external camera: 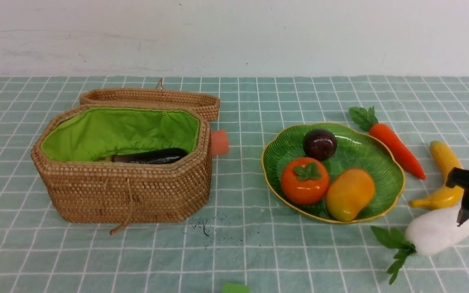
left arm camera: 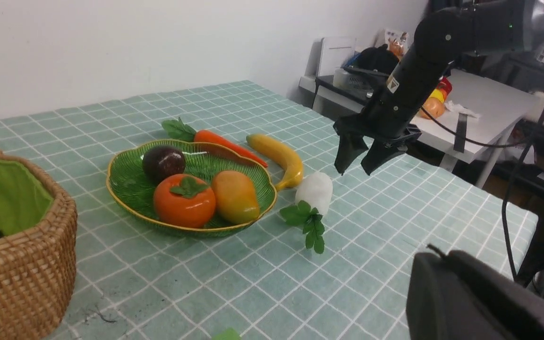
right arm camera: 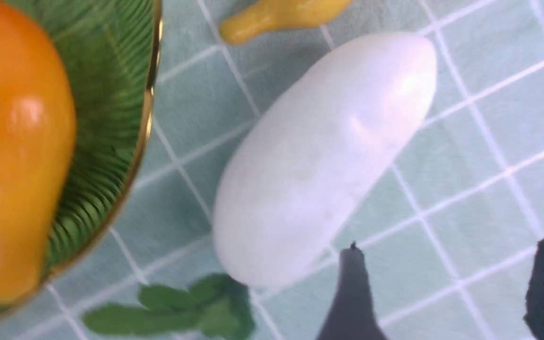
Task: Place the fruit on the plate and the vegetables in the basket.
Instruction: Take a daikon with your right arm and place it on the basket on the left.
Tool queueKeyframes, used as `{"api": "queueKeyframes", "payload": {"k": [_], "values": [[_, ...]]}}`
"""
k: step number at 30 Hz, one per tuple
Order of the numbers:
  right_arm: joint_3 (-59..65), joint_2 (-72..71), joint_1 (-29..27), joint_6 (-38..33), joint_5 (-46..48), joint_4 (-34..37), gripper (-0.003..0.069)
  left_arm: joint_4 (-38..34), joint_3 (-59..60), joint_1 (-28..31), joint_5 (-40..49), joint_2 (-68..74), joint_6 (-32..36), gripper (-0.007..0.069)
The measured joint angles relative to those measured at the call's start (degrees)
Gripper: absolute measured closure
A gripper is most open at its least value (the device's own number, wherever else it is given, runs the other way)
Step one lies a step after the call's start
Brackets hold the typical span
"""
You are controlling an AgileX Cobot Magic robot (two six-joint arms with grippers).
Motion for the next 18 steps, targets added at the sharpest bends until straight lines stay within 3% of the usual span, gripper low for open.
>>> {"api": "queueKeyframes", "payload": {"k": [5,8,13,15,18], "values": [[-0.5,5.6,-1.8,-2.8,-4.3,5.5,0.0018,0.0,0.0,0.0,0.3,0.0,0.0,0.0631],[-1.5,11.2,-1.7,-4.6,-6.8,7.9,-0.0008,0.0,0.0,0.0,0.3,0.0,0.0,0.0629],[-2.7,16.8,-1.7,-5.1,-8.2,8.0,0.0025,0.0,0.0,0.0,0.4,0.0,0.0,0.0626],[-3.2,18.2,-1.7,-7.0,-7.3,8.0,0.0096,0.0,0.1,0.0,0.4,0.0,0.0,0.0625],[-3.9,18.1,-1.7,-10.1,-4.8,8.0,0.0134,0.1,0.2,0.0,0.4,0.0,0.0,0.0624]]}}
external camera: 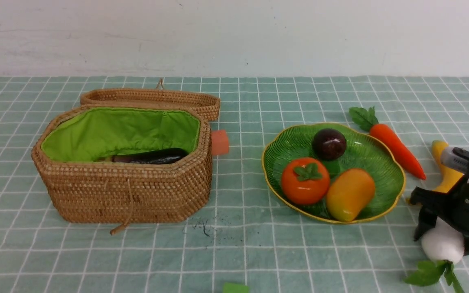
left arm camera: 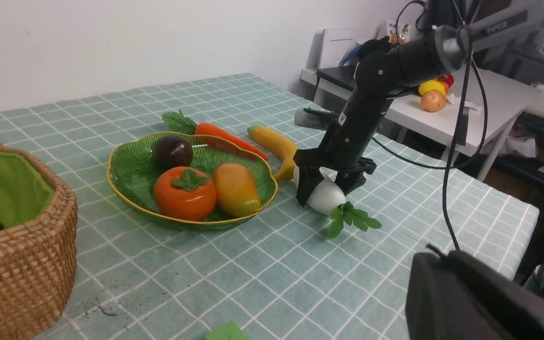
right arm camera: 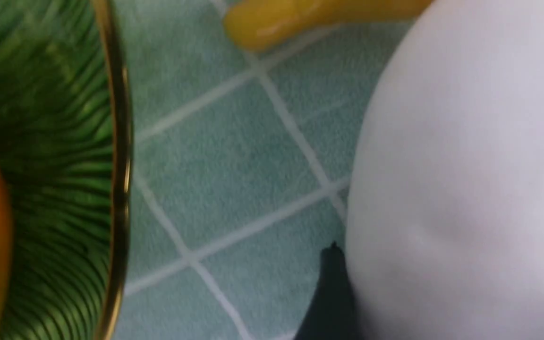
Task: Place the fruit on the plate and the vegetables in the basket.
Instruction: Take a daikon with your right arm and place it on the basket on the left.
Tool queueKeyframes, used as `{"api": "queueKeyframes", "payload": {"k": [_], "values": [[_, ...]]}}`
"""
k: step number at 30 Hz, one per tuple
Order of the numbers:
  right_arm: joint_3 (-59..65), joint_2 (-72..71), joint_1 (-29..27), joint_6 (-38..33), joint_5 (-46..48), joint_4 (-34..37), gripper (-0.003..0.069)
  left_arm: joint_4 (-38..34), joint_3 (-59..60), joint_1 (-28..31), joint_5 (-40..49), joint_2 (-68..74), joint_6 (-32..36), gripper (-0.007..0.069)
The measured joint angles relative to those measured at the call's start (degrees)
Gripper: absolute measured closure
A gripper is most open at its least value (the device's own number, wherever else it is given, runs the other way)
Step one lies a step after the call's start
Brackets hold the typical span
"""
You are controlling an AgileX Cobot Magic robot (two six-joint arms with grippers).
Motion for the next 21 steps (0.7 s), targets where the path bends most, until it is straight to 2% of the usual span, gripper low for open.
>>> {"api": "queueKeyframes", "payload": {"k": [5,6,10,11,12,14,17,18,21], "values": [[-2.3,-3.5,0.0,-3.0,7.9,-0.5,0.0132,1.9,0.0,0.0,0.0,0.0,0.0,0.0621],[-4.2,-5.9,0.6,-3.4,11.7,-0.6,0.0132,3.0,0.0,0.0,0.0,0.1,0.0,0.0621],[-12.1,-11.4,6.0,-5.8,15.5,-0.7,0.0132,6.4,0.0,0.0,-0.1,1.7,-2.8,0.0620],[-16.9,-11.9,10.0,-9.4,15.6,0.7,0.0132,8.2,0.0,0.0,-0.2,2.3,-5.2,0.0620],[-18.4,-11.9,10.5,-10.6,15.5,0.9,0.0132,8.9,0.0,0.0,-0.2,2.4,-6.0,0.0620],[-24.8,-10.5,15.6,-16.6,14.9,4.0,0.0132,12.2,0.0,0.0,-0.2,3.3,-9.2,0.0620],[-37.7,-4.7,23.7,-30.7,13.1,11.2,0.0132,18.1,0.0,0.0,-0.2,4.1,-15.4,0.0620],[-43.6,-1.4,26.5,-37.6,12.3,14.4,0.0132,20.5,0.0,0.0,-0.2,4.2,-17.5,0.0620],[-54.0,7.4,32.0,-49.3,10.9,21.0,0.0132,26.0,0.0,0.0,-0.2,4.3,-22.6,0.0620]]}}
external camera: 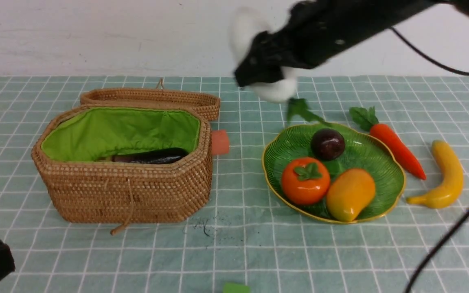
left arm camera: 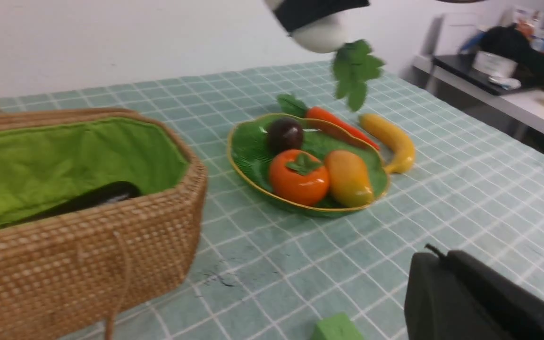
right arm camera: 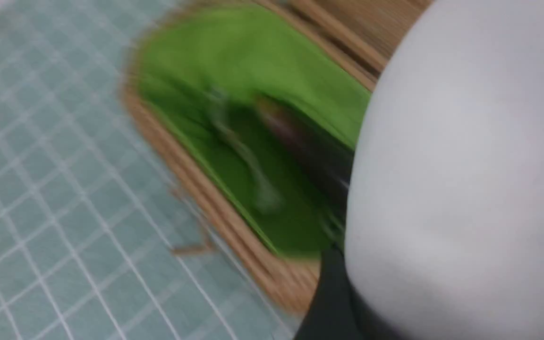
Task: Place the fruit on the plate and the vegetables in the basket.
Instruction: Take a daikon with your right arm and place it on the basket on the left, then use the right arm to grab a banana and put it into the right plate
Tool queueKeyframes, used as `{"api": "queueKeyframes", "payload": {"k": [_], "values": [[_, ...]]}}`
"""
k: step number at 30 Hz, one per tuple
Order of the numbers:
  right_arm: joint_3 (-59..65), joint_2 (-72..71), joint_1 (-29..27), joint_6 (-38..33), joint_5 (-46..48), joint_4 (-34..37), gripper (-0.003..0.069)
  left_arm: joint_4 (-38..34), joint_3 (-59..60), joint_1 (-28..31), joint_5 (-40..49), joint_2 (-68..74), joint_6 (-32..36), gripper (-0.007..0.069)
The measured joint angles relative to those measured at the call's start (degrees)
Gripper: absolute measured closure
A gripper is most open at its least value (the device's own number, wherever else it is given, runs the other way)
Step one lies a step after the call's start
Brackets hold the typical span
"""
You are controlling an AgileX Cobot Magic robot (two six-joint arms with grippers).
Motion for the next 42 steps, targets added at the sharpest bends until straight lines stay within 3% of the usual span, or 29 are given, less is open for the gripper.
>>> {"api": "queueKeyframes", "payload": {"k": [5,8,13,19,22,27,28,29,30,31,35,37,38,40,42], "values": [[-15.4,14.3,5.9,-11.1,-5.1,6.6,0.0132,9.0,0.0,0.0,0.6,0.0,-8.4,0.0618],[-21.6,21.7,7.8,-12.5,-7.7,8.2,0.0132,12.6,0.0,0.0,1.3,0.0,-11.7,0.0617],[-25.6,27.2,9.3,-12.8,-8.5,6.6,0.0132,14.0,0.0,0.0,1.5,0.0,-13.0,0.0617],[-25.8,25.1,9.4,-9.3,-3.4,-1.2,-0.0013,14.1,0.0,0.0,1.4,0.0,-13.2,0.0614],[-25.8,21.4,9.0,-5.2,1.4,-5.2,-0.0010,14.1,0.0,0.0,1.4,0.0,-13.1,0.0614],[-26.6,9.5,7.6,8.2,18.4,-17.0,0.0175,12.8,0.0,0.0,1.1,0.0,-12.9,0.0632],[-26.6,7.3,7.2,10.0,19.6,-20.0,0.0247,11.8,0.0,0.0,1.0,0.0,-12.3,0.0637],[-26.6,7.0,7.1,10.4,19.7,-20.5,0.0247,11.3,0.0,0.0,0.9,0.0,-12.2,0.0637],[-26.3,4.2,6.0,13.5,20.7,-24.8,0.0378,8.1,0.0,0.0,0.2,0.0,-9.9,0.0637],[-26.0,3.0,5.3,15.4,20.9,-27.5,0.0441,6.0,0.0,0.0,-0.1,0.0,-8.2,0.0637],[-20.5,-1.7,0.2,27.2,21.0,-37.4,0.0601,-2.4,0.0,0.0,-0.9,0.0,-1.0,0.0637],[-17.7,-3.2,-2.2,29.9,20.9,-38.9,0.0614,-4.4,0.0,0.0,-0.9,0.0,1.3,0.0637],[-12.1,-6.3,-7.7,33.4,20.8,-39.6,0.0613,-7.6,0.0,0.0,-0.9,0.0,4.1,0.0637],[-6.5,-8.1,-11.7,35.5,20.7,-39.0,0.0597,-10.2,0.0,0.0,-0.9,0.0,6.2,0.0637],[4.2,-10.2,-20.9,37.0,20.6,-35.7,0.0519,-13.6,0.0,0.0,-1.0,0.0,9.2,0.0637]]}}
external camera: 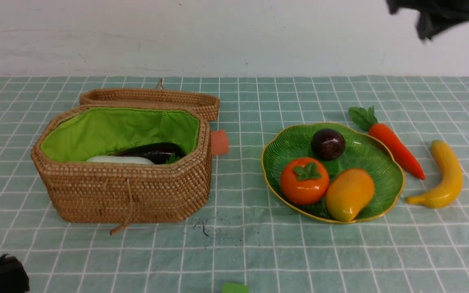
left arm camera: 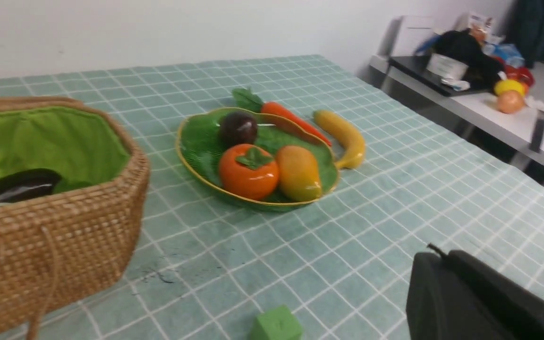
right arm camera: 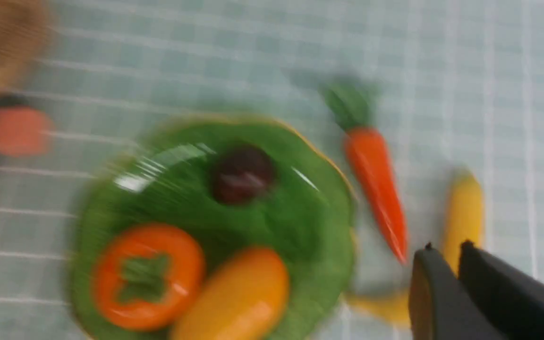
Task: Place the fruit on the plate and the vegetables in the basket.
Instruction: Use the right arm to grab a banana and put it into the right plate
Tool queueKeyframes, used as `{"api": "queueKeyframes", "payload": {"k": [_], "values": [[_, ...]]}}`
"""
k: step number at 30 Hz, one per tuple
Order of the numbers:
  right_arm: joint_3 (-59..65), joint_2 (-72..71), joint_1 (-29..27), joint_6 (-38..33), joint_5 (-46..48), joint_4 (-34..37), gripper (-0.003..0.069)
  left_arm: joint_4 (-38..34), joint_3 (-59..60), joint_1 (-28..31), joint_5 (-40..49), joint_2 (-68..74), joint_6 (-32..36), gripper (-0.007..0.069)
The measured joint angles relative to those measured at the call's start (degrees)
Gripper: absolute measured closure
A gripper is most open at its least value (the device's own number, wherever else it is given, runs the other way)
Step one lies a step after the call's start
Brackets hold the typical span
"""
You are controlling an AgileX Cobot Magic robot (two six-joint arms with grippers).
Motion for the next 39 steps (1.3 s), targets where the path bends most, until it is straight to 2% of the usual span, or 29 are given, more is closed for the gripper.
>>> {"api": "queueKeyframes", "payload": {"k": [1,3,4,5,7,10,14,18,24,30,36,39], "values": [[2.4,0.0,-1.2,0.1,-0.3,0.6,0.0503,-0.1,0.0,0.0,0.0,0.0,0.3,0.0637],[10.7,0.7,-6.8,0.4,-4.4,4.8,0.0409,-0.8,0.0,0.0,-0.3,0.0,1.2,0.0637],[11.3,1.0,-7.2,0.4,-5.0,5.6,0.0391,-0.8,0.0,0.0,-0.4,0.0,1.2,0.0637],[16.5,2.8,-10.1,0.4,-10.5,8.4,0.0309,-0.7,0.0,0.0,-0.5,0.0,1.5,0.0637],[19.2,5.5,-13.0,0.6,-14.5,9.8,0.0222,-0.7,0.0,0.0,-0.6,0.0,1.5,0.0637],[19.9,8.8,-15.8,0.9,-17.4,10.3,0.0151,-0.7,0.0,0.0,-0.6,0.0,1.5,0.0637],[19.9,13.3,-18.7,0.9,-21.2,11.0,0.0107,-0.7,0.0,0.0,-0.6,0.0,1.5,0.0637],[19.9,17.4,-19.2,0.9,-24.5,11.8,0.0114,-0.7,0.0,0.0,-0.6,0.0,1.5,0.0637],[19.9,21.2,-19.2,0.7,-25.9,12.2,0.0172,-0.7,0.0,0.0,-0.6,0.0,1.5,0.0637],[19.9,21.6,-19.2,-3.5,-25.0,12.2,0.0344,-0.7,0.0,0.0,-0.6,0.0,1.5,0.0637],[19.5,20.7,-19.2,-6.9,-20.2,10.6,0.0342,-0.7,0.0,0.0,-0.6,0.0,1.5,0.0637],[18.3,16.3,-19.1,-8.2,-12.5,10.0,0.0342,-0.7,0.0,0.0,-0.6,0.0,1.5,0.0637]]}}
